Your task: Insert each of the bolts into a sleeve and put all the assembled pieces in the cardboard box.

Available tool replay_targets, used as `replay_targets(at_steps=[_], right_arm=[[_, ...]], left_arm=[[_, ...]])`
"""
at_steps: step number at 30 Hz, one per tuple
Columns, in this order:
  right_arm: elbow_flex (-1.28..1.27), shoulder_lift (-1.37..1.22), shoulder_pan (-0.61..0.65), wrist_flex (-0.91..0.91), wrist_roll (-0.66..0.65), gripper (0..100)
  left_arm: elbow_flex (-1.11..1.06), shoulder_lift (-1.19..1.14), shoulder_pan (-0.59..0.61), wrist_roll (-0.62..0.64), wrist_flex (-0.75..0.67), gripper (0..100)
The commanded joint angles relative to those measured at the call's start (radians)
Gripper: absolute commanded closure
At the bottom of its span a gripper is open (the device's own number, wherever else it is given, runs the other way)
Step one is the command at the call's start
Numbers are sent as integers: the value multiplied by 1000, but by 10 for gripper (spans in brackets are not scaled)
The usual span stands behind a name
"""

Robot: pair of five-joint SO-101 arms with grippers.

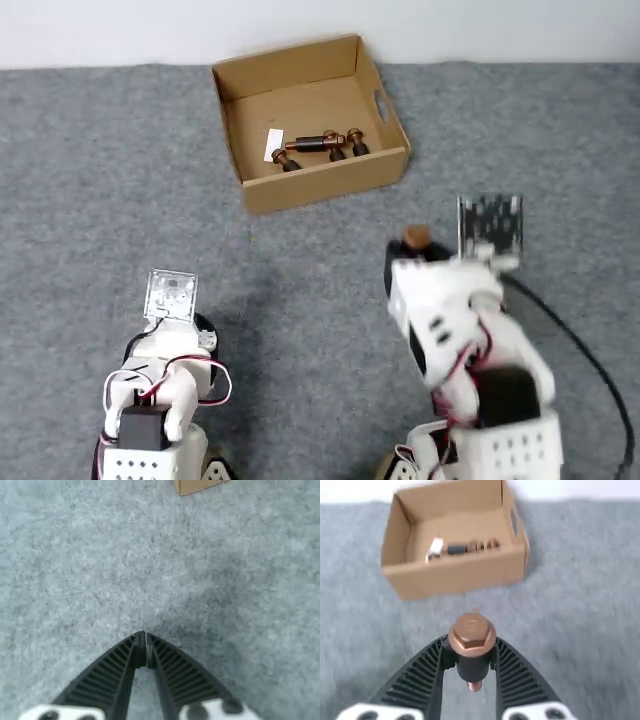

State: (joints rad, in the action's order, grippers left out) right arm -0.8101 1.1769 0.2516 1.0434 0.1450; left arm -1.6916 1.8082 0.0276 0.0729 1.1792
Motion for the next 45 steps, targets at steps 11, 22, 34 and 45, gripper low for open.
replay_targets(at_steps=[11, 22, 34, 45], right_arm=[[436, -725, -2, -547, 8, 990], [775, -1194, 64, -674, 5, 990], [1140, -1732, 94, -665, -212, 990], [1266, -1948, 159, -473, -333, 983]], left_arm=[[8, 8, 6, 2, 20, 993], [8, 6, 2, 0, 17, 992], [8, 11, 3, 0, 77, 992], [8, 11, 3, 0, 77, 992]])
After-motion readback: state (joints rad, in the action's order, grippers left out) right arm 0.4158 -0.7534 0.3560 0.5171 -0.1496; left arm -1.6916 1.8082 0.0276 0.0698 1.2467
